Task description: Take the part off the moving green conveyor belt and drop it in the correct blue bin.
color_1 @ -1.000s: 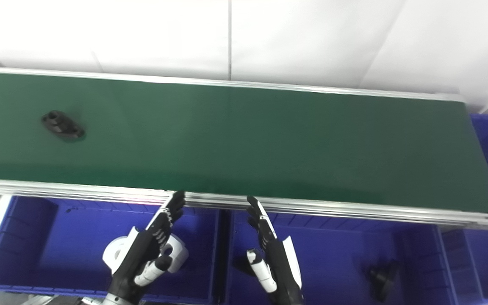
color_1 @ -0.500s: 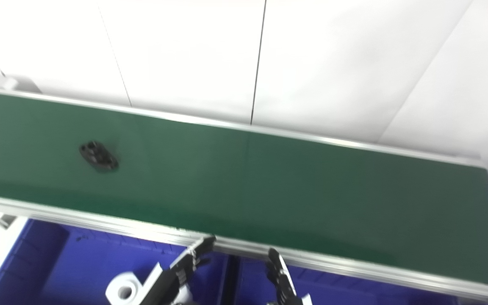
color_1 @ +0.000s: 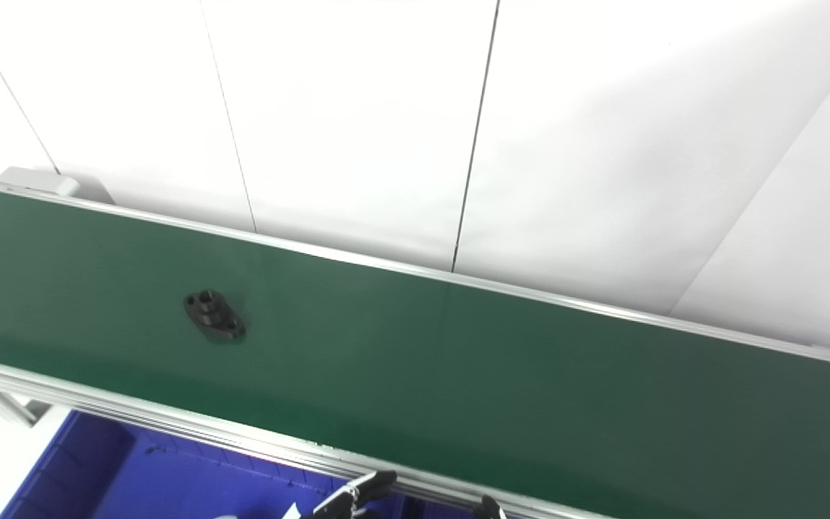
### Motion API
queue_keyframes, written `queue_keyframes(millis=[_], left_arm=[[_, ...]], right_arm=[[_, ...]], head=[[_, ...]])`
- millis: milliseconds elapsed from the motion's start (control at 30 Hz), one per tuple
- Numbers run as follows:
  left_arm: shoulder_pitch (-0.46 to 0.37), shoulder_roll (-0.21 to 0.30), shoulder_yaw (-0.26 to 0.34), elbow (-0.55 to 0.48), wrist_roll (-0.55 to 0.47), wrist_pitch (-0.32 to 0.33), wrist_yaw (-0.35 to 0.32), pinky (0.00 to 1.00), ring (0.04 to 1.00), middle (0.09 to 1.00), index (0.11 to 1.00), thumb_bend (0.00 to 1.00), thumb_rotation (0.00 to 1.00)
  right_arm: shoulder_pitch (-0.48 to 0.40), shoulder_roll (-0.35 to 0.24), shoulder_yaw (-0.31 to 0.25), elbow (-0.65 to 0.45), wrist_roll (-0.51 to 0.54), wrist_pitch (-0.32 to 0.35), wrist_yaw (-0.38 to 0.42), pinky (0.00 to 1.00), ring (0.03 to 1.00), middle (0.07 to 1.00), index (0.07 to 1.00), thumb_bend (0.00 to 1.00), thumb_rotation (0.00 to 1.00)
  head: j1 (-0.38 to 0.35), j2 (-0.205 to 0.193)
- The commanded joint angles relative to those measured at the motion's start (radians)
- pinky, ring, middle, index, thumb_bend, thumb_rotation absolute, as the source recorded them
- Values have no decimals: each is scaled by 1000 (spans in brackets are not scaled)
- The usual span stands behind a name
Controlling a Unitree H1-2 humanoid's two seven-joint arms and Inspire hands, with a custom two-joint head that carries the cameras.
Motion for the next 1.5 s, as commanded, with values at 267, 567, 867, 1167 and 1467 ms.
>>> queue_keyframes(millis=[267, 567, 867, 1167, 1467], left_arm=[[0, -21, -26, -27, -37, -41, 42, 809, 901, 916, 860, 818, 743], [3, -19, -30, -33, -39, -41, 40, 827, 909, 920, 867, 823, 760], [-4, -17, -32, -25, -26, -42, 31, 830, 922, 934, 877, 840, 780], [-10, -21, -35, -20, -4, -41, 41, 813, 915, 933, 872, 818, 770], [-25, -22, -48, -10, 6, -42, 53, 801, 903, 922, 865, 810, 768]], right_arm=[[42, -10, -32, -153, 92, -58, 74, 986, 960, 963, 965, 846, 888], [9, 40, -62, -276, -68, -57, 14, 851, 880, 919, 934, 843, 851], [-149, 131, -112, -385, -323, 96, 3, 723, 827, 894, 923, 764, 824], [-368, 153, -94, -390, -489, 318, 71, 743, 867, 912, 925, 822, 835], [-561, 145, -18, -324, -775, 506, 142, 638, 816, 895, 929, 898, 760]], head=[[-5, 19], [-11, 27], [-14, 26], [-19, 25], [-9, 22]])
